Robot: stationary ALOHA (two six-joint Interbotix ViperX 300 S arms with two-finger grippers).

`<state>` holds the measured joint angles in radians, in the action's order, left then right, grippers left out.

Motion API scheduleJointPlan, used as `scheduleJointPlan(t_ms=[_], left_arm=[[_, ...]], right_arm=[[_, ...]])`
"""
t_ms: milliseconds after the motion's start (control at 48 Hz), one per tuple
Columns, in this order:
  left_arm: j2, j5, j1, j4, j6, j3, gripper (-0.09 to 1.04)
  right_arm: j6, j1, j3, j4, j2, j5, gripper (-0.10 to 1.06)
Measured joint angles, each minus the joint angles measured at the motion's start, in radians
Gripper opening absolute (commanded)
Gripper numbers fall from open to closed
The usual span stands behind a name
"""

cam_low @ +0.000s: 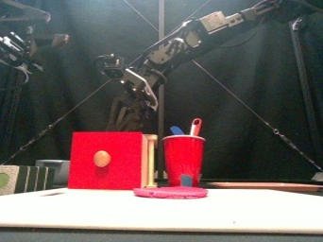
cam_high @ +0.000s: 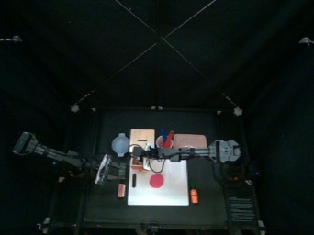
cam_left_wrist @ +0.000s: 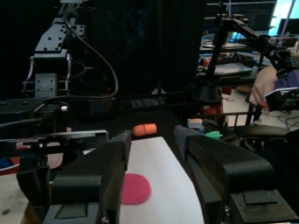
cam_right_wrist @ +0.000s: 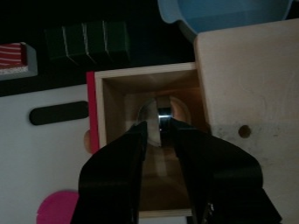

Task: Get the cutter from the drawer then cut the dough then place the extra dough in the bowl
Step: Place the cutter on the board

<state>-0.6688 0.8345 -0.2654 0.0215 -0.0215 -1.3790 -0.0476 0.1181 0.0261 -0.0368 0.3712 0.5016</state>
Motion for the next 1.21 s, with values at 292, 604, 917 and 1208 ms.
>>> scheduleJointPlan(t_ms=[292,604,917,1208], left_arm=[[-0.002,0.0,0.0,0.005,0.0,0.0,0.82],[-0.002,0.002,0.0,0.014,0.0,-0.005,0.82],[0.0,0.0,0.0,0.015,0.002,-0.005,0.82],[-0.002,0.0,0.0,0.025,0.0,-0.005,0.82]], right_arm=[[0.0,-0.003,-0.031,-0.064,0.0,0.012,0.68],[0.0,-0.003,-0.054,-0.084,0.031,0.021,0.68],[-0.003,-0.003,-0.06,-0.083,0.054,0.046,0.68],[0.0,-0.018,-0.06,-0.081,0.054,0.083,0.67]])
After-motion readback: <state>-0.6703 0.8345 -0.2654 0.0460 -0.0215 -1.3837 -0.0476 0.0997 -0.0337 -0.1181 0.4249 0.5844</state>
